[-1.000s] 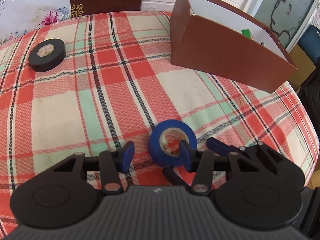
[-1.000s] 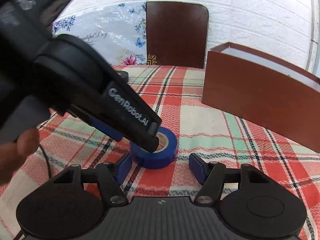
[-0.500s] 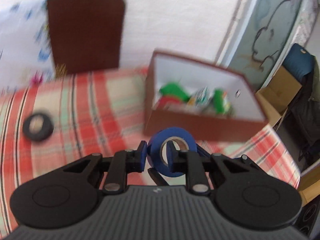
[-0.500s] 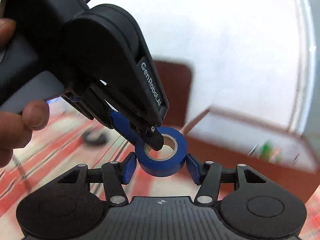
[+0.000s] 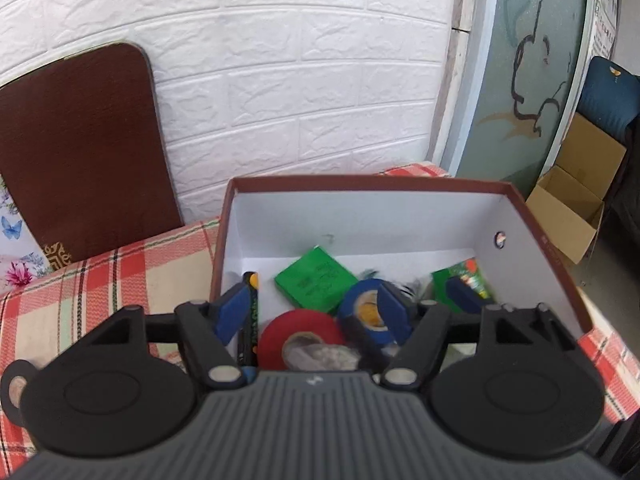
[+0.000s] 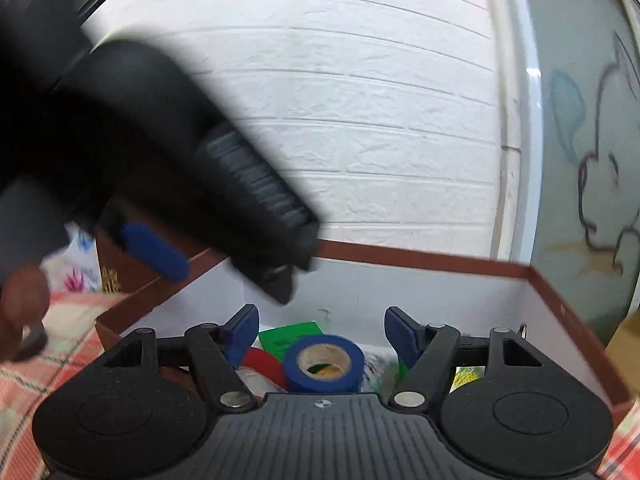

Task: Organize objects
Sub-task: 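Lower the blue tape into the brown box and open the left gripper, then move the right gripper to the black tape roll and grasp it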

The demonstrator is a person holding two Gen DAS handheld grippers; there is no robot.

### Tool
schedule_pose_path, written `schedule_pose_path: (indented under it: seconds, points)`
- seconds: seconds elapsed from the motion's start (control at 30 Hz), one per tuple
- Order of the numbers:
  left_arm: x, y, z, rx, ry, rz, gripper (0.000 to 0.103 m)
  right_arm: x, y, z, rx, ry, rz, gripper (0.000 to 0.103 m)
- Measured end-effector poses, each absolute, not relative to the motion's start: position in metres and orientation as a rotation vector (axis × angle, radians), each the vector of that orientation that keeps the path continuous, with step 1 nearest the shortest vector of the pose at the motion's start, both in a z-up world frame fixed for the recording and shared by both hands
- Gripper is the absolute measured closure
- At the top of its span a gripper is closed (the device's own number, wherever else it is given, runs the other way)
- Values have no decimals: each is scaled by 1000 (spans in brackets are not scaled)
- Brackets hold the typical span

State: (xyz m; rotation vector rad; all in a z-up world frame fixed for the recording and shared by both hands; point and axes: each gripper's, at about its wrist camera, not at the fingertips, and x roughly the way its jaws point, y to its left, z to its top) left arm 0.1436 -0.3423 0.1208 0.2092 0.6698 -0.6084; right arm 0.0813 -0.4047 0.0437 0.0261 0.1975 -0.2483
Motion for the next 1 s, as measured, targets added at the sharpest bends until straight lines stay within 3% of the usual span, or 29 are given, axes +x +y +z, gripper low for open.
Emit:
schedule_pose_path:
  seconds: [0.03,0.47,1.0]
  points:
    - [144,-339,119,207,668,-602,27,79,-406,42,33,188,-247,32]
    - [96,-281,151,162,619,-512,26,10,-381,49,53,176,-262,30]
    - [39,-186,120,206,673,-352,18,-50,-338,71,265,256,-150,30]
